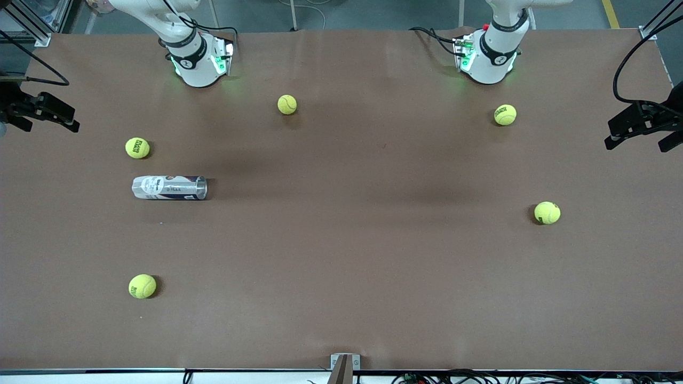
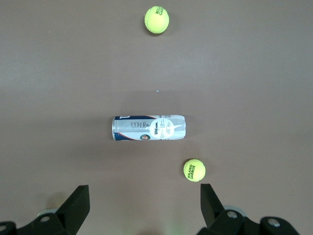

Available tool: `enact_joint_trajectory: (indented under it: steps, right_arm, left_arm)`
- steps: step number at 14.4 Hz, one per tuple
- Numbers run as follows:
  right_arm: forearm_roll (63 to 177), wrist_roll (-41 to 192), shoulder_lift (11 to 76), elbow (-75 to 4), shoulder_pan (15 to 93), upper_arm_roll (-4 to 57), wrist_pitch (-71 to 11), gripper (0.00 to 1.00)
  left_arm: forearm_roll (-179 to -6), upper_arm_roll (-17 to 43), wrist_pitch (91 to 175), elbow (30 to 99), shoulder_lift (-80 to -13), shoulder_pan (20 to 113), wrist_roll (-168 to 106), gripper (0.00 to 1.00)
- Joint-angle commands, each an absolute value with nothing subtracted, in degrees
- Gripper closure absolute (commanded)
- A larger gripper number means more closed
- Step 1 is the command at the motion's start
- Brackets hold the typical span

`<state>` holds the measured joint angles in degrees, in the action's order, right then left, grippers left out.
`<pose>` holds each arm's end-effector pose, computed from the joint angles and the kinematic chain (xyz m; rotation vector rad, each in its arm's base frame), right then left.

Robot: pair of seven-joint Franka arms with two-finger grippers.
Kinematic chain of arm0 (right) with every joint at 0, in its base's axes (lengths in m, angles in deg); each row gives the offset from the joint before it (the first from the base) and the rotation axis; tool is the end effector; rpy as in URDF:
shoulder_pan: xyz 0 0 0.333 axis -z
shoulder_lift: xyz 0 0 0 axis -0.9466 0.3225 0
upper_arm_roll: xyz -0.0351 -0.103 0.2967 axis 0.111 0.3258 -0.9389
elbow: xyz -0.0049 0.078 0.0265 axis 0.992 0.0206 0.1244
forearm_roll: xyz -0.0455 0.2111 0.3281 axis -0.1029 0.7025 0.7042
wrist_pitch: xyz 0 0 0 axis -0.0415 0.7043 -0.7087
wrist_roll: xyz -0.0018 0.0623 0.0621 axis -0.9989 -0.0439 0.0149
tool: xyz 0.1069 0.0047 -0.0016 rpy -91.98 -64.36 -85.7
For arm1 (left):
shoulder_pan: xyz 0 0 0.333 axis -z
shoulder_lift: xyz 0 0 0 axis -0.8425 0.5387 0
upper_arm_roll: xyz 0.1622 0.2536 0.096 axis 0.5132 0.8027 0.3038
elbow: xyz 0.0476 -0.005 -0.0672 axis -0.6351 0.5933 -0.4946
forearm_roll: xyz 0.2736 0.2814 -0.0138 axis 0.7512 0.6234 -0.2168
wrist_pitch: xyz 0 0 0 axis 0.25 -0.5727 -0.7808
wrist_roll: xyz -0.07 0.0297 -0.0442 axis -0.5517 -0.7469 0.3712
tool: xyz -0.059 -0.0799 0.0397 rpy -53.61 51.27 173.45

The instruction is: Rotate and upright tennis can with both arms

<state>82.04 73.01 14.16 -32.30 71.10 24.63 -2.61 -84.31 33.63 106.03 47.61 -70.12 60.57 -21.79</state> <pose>0.5161 -0.0346 0.6282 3.1251 -0.0300 -0.0590 0.5664 -0.0100 0.6645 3.1266 -0.0939 0.1415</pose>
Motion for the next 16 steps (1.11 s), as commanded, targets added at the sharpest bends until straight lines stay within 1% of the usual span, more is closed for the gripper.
enact_joint_trajectory:
  steps: [1,11,16]
  right_arm:
    - [84.4,73.9,12.6,-34.2,72.0,24.3,-3.1,0.0]
    - [83.9,74.2,12.7,-33.5,72.0,24.3,-2.8,0.0]
    - [83.3,74.0,14.8,-29.4,72.6,24.4,-3.6,0.0]
  left_arm:
    - [-84.4,33.7,106.2,47.1,-70.1,60.6,-21.7,0.0]
    - [-84.4,33.7,106.2,47.1,-70.1,60.6,-22.3,0.0]
    - [-84.4,33.7,106.1,47.1,-70.0,60.6,-22.4,0.0]
